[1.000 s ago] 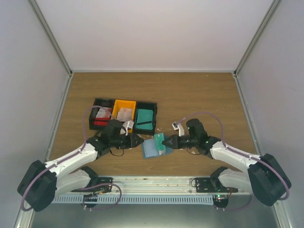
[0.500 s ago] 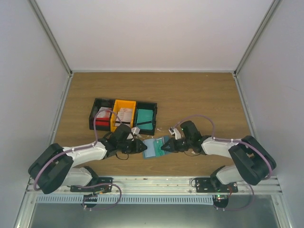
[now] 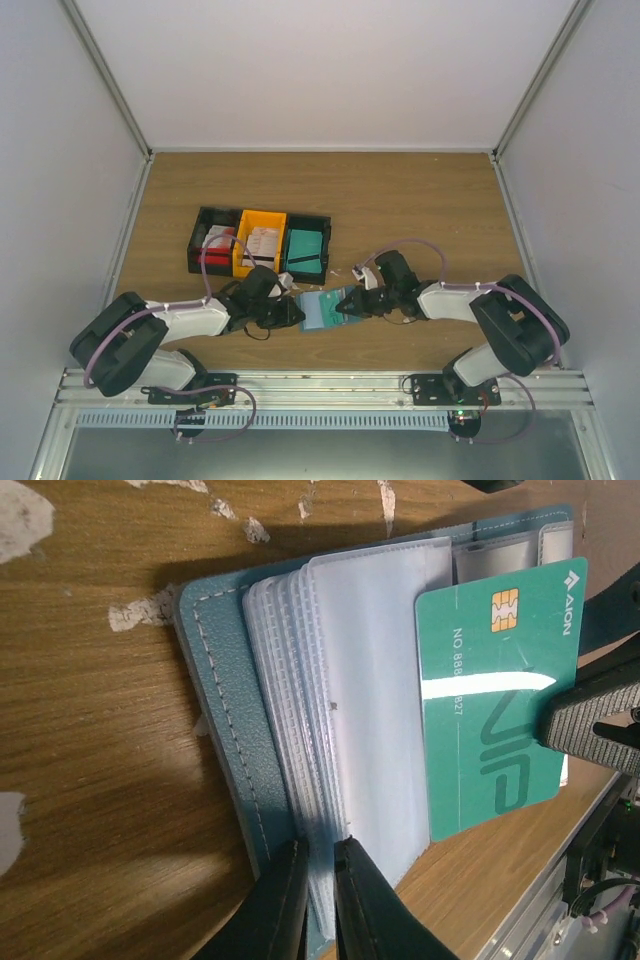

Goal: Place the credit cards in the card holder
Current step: Insert the credit card into the card holder.

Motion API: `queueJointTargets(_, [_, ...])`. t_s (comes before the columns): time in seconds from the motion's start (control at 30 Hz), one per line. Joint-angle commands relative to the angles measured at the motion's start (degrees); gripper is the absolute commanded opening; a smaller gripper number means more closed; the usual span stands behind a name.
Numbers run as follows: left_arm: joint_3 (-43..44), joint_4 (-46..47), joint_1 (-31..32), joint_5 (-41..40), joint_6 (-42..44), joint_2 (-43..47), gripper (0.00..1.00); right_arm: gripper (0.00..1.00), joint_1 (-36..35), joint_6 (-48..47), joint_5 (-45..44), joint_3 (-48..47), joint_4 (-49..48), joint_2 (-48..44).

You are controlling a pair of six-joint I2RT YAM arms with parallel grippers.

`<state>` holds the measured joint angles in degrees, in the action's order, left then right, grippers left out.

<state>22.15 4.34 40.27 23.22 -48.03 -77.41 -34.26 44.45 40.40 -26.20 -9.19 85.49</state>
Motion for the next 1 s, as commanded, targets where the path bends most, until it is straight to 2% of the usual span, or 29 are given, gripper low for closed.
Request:
queueJointTargets(0.0, [-0.4,2.4,0.5,-0.9,0.2,-0.9,0.11,0.01,0.6,1.5,-4.6,-1.2,2.9,0.8])
queueJointTargets(0.43, [-0.8,2.2,0.5,-1.0,0.2,-1.0,0.09,0.00,0.7,4.0,-8.4,-1.3,5.6,-0.6])
queueJointTargets(0.7, [-0.5,2.8,0.5,-0.1,0.5,-2.0,0.09,0.01,0.1,2.8,-3.3,-2.0,2.7,3.2])
queueJointTargets(0.97, [-0.4,4.1,0.8,1.4,0.5,-3.7,0.06,0.01,-2.0,4.2,-1.8,-3.5,1.7,6.2])
